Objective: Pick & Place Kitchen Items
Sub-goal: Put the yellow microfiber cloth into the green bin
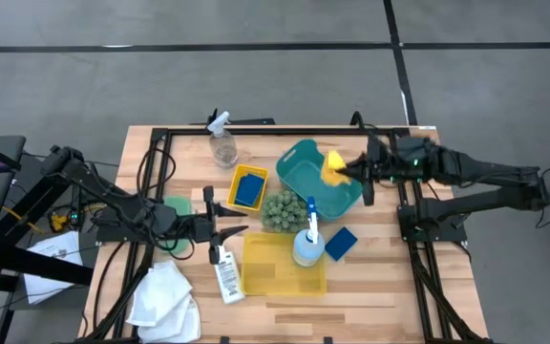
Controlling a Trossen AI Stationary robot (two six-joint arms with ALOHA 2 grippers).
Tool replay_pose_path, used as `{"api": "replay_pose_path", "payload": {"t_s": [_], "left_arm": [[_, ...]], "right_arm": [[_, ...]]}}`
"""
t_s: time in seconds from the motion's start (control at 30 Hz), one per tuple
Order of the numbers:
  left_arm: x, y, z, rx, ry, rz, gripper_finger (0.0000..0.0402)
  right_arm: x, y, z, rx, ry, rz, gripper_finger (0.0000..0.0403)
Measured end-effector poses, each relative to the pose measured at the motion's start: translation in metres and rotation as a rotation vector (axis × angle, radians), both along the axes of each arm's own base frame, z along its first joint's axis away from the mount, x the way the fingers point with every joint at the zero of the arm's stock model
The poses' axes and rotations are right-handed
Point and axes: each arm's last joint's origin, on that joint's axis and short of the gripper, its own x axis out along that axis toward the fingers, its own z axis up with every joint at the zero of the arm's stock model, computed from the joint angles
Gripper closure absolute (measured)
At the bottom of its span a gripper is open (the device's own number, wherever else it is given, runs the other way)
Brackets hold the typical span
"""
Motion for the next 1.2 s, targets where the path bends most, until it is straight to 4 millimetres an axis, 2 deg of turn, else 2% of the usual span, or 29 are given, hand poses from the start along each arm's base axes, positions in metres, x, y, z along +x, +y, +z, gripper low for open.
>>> {"api": "replay_pose_path", "payload": {"t_s": [0.1, 0.2, 0.5, 0.7, 0.87, 1.2], "left_arm": [[0.0, 0.0, -0.002, 0.006, 0.018, 0.0, 0.0275], [0.0, 0.0, -0.004, -0.007, 0.031, 0.001, 0.0275], [-0.001, 0.001, -0.016, -0.009, 0.072, 0.004, 0.0275], [0.001, 0.007, -0.018, -0.01, 0.071, 0.025, 0.0275], [0.004, 0.014, -0.018, -0.025, 0.07, 0.06, 0.0275], [0.006, 0.021, -0.019, -0.059, 0.072, 0.094, 0.0275]], "right_arm": [[-0.005, 0.008, -0.024, 0.009, -0.003, -0.028, 0.0403], [-0.011, 0.015, -0.037, -0.01, -0.024, -0.08, 0.0403], [-0.018, 0.042, -0.05, -0.088, -0.178, 0.02, 0.0402], [-0.021, 0.053, -0.071, -0.126, -0.211, 0.021, 0.0402], [-0.025, 0.054, -0.072, -0.156, -0.276, 0.031, 0.0402], [-0.027, 0.044, -0.087, -0.161, -0.282, -0.017, 0.0402]]}}
